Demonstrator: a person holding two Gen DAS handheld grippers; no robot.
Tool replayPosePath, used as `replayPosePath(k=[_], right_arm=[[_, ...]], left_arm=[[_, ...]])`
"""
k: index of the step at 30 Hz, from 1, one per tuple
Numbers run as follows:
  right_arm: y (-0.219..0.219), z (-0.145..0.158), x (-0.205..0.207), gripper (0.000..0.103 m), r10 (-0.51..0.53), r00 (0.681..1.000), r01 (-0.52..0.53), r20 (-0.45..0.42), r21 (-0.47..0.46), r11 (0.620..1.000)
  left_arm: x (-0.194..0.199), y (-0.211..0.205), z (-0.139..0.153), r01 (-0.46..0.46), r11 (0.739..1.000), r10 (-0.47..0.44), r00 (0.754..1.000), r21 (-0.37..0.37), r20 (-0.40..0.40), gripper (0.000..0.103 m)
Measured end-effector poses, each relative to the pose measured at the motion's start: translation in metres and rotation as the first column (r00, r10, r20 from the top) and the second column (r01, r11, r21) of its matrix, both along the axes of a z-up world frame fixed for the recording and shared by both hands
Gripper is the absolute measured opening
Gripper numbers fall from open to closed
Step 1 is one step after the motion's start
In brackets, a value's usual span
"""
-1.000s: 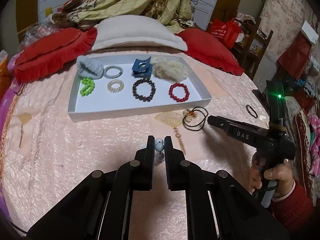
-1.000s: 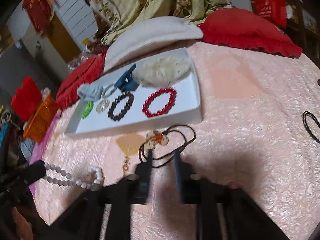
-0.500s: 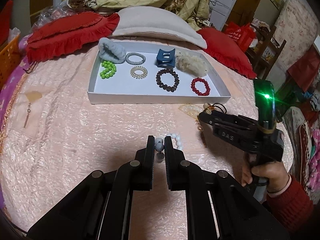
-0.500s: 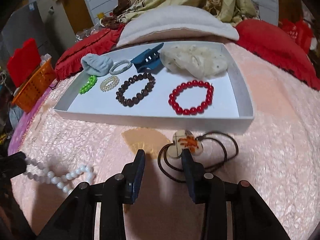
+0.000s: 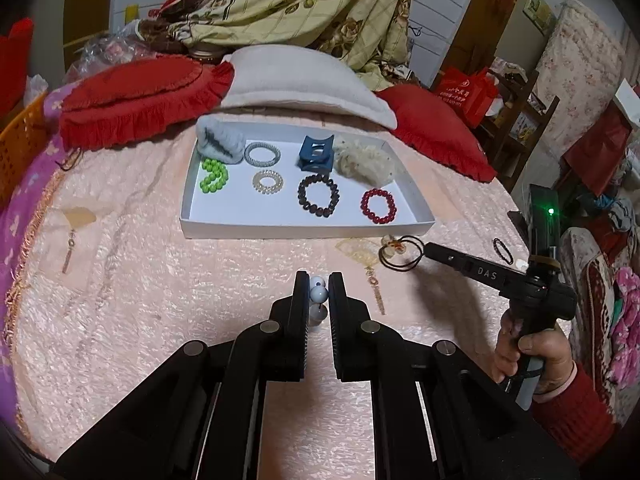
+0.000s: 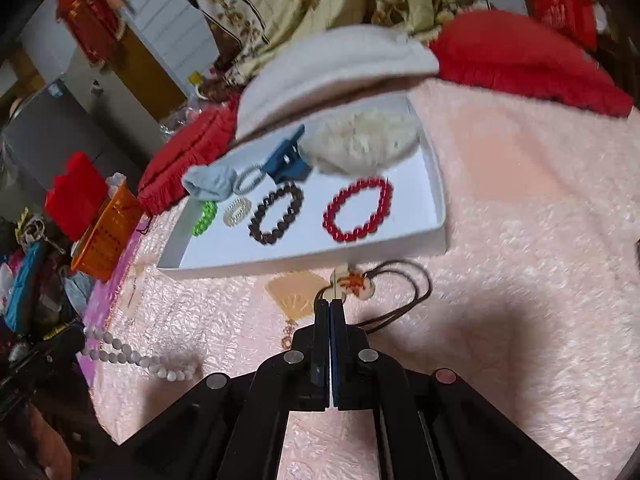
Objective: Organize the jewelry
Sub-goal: 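Lift the pearl strand with left tool while right lifts the pendant toward the box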
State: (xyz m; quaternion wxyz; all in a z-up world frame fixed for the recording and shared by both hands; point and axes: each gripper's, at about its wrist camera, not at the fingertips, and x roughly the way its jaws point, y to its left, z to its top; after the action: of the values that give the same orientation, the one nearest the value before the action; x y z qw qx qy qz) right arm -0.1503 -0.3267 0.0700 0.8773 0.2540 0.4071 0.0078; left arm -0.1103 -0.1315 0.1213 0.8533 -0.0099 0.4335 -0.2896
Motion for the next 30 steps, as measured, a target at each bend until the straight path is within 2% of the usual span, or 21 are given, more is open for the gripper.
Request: replayPosePath(k=[1,3,4,5,7,12,13,14,15,16,17,18,19,20,21,24,28,30], right_arm=[[0.003,0.003,-0.002,0.000,-0.008,1.000,0.008,0.007,-0.054,0.998],[0.007,0.002,-0.001,0.004,-0.009,1.000,0.009,-0.006,-0.103,0.995],[0.009,-0.002,0.001,0.012,-0.004,1.000,0.001,-0.030,-0.109,0.994],[0.012,-0.007,0.005,0.024,0.003,0.999,-0.009,-0.055,-0.109,0.994],[0.019,-0.014,0.011,0.033,0.014,0.998,-0.023,-0.069,-0.124,0.992],[0.044,-0.026,0.036,0.033,0.043,0.992,-0.066,-0.116,-0.200,0.978],[0.049,-0.032,0.045,0.035,0.047,0.988,-0.080,-0.151,-0.221,0.972],[0.054,-0.030,0.048,0.041,0.045,0.991,-0.077,-0.125,-0.266,0.961],[0.058,-0.033,0.053,0.042,0.047,0.988,-0.088,-0.145,-0.291,0.953],[0.063,-0.033,0.059,0.042,0.048,0.988,-0.096,-0.149,-0.330,0.939],[0.064,-0.033,0.061,0.038,0.051,0.987,-0.100,-0.151,-0.338,0.936],[0.063,-0.033,0.063,0.030,0.053,0.987,-0.101,-0.152,-0.329,0.939],[0.060,-0.032,0.063,0.016,0.047,0.987,-0.095,-0.155,-0.321,0.942],[0.055,-0.033,0.062,0.009,0.041,0.987,-0.089,-0.158,-0.311,0.946],[0.047,-0.033,0.058,0.006,0.038,0.987,-0.079,-0.156,-0.270,0.960],[0.024,-0.033,0.040,0.004,-0.002,0.991,-0.019,-0.133,-0.158,0.987],[-0.006,-0.024,0.011,0.004,-0.044,0.996,0.041,-0.079,-0.035,0.999],[-0.016,-0.014,-0.001,0.004,-0.060,0.997,0.060,-0.051,-0.003,0.998]], left_arm=[[-0.001,0.000,0.001,0.001,1.000,-0.001,1.000,0.000,0.001,0.008],[-0.005,0.000,0.003,0.001,1.000,-0.001,1.000,0.000,0.004,0.008],[-0.005,-0.001,0.003,0.003,1.000,-0.003,1.000,0.001,0.005,0.008],[-0.007,-0.001,0.003,0.004,1.000,-0.004,1.000,0.003,0.005,0.008],[-0.010,-0.002,0.003,0.007,1.000,-0.007,1.000,0.007,0.007,0.008],[-0.011,-0.001,0.002,0.014,1.000,-0.014,1.000,0.015,0.008,0.008],[-0.011,0.000,0.002,0.014,1.000,-0.015,1.000,0.015,0.009,0.008],[-0.011,-0.001,0.001,0.014,1.000,-0.014,1.000,0.017,0.011,0.008],[-0.011,-0.001,0.001,0.013,1.000,-0.013,1.000,0.020,0.013,0.008],[-0.011,-0.001,0.001,0.012,1.000,-0.013,1.000,0.021,0.015,0.008],[-0.011,-0.001,0.001,0.012,1.000,-0.012,1.000,0.022,0.017,0.008],[-0.013,0.000,0.001,0.010,1.000,-0.011,1.000,0.022,0.018,0.008],[-0.013,0.000,0.001,0.009,1.000,-0.010,1.000,0.021,0.019,0.008],[-0.014,0.001,0.001,0.008,1.000,-0.008,1.000,0.021,0.019,0.008],[-0.015,0.001,0.001,0.007,1.000,-0.007,1.000,0.021,0.019,0.008],[-0.017,0.004,0.003,0.005,1.000,-0.006,1.000,0.020,0.025,0.008],[-0.017,0.005,0.006,0.001,1.000,-0.002,1.000,0.014,0.028,0.008],[-0.018,0.004,0.009,0.004,1.000,-0.004,0.999,0.010,0.032,0.008]])
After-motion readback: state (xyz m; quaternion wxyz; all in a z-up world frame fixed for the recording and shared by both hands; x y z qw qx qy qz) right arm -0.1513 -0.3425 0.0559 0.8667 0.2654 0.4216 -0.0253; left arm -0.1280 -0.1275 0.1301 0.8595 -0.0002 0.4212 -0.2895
